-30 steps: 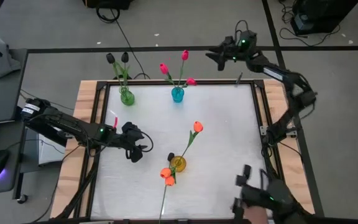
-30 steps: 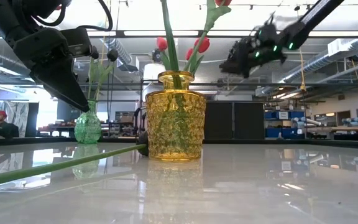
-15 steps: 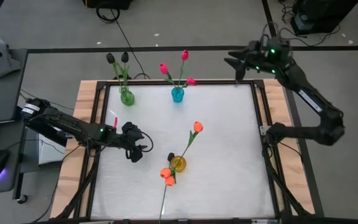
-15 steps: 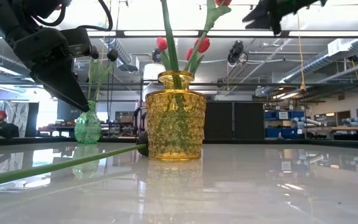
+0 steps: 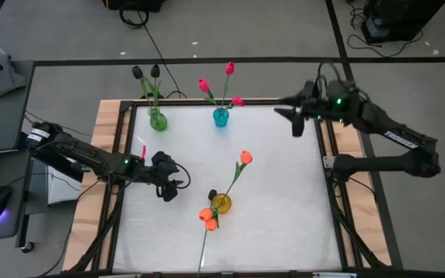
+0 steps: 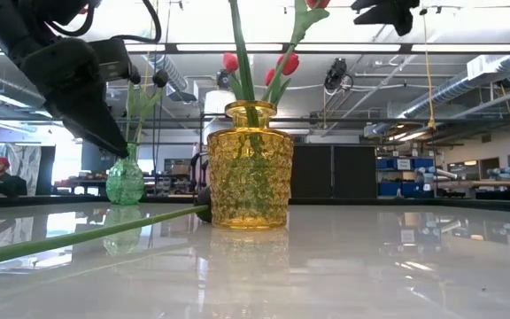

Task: Sort flowers into vase by color
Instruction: Put the black flower into the green vase

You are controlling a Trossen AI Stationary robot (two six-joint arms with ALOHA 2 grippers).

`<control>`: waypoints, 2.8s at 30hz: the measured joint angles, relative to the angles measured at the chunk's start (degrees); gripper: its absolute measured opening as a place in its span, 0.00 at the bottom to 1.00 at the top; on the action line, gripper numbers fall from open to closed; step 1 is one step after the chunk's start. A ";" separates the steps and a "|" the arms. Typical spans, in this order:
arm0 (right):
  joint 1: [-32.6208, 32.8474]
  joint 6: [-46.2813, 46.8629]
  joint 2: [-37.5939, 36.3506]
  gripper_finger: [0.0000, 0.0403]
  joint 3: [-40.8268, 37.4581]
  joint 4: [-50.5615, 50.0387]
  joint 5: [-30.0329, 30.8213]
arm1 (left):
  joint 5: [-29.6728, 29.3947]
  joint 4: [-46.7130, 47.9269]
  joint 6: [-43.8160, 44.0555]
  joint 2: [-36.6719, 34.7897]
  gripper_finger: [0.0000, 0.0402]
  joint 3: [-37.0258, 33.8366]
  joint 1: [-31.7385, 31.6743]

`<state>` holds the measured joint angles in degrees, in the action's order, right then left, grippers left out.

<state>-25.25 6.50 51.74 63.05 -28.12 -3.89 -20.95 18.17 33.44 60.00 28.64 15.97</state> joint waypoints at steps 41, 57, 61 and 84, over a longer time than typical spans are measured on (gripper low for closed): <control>18.42 18.89 -5.02 0.48 -42.61 43.09 1.25 | 5.67 -15.01 20.47 0.01 0.60 0.00 0.35; 18.40 18.86 -5.00 0.48 -42.61 43.06 1.23 | 7.36 -11.40 34.49 6.06 0.60 0.56 10.56; 18.40 18.86 -4.98 0.48 -42.61 43.06 1.23 | 8.46 -4.28 36.10 10.97 0.60 7.40 11.94; 18.37 18.86 -4.98 0.48 -42.61 43.28 1.23 | 20.68 19.14 51.30 35.37 0.60 31.52 15.52</control>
<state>-6.87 25.36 46.76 20.45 15.16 -2.66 -0.27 37.31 84.74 95.37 60.16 31.50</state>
